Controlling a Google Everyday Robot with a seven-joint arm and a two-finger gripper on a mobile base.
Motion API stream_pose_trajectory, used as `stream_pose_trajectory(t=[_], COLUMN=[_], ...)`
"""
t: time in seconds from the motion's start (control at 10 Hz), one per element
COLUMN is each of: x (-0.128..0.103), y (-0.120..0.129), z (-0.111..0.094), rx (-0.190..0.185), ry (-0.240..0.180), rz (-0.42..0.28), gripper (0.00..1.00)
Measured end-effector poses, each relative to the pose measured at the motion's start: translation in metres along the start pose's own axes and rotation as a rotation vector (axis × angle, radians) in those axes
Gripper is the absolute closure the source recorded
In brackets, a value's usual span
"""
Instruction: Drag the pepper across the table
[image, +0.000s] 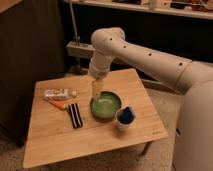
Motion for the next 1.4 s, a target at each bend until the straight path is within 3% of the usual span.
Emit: stream_pose_trajectory(t=[0.2, 0.3, 0.9, 1.1, 1.4], x=[-0.039, -0.058, -0.054, -0.049, -0.047], y=[-0.021, -0.028, -0.028, -0.038, -0.052], z=[0.024, 0.036, 0.035, 0.046, 0.087], rx=[0.061, 0.068, 0.077, 0.079, 0.069], ry=[-0.077, -0.097, -0.083, -0.052, -0.046], rz=[-0.072, -0.118, -0.109, -0.095, -0.058], gripper=[0.2, 0.2, 0.2, 0.2, 0.2])
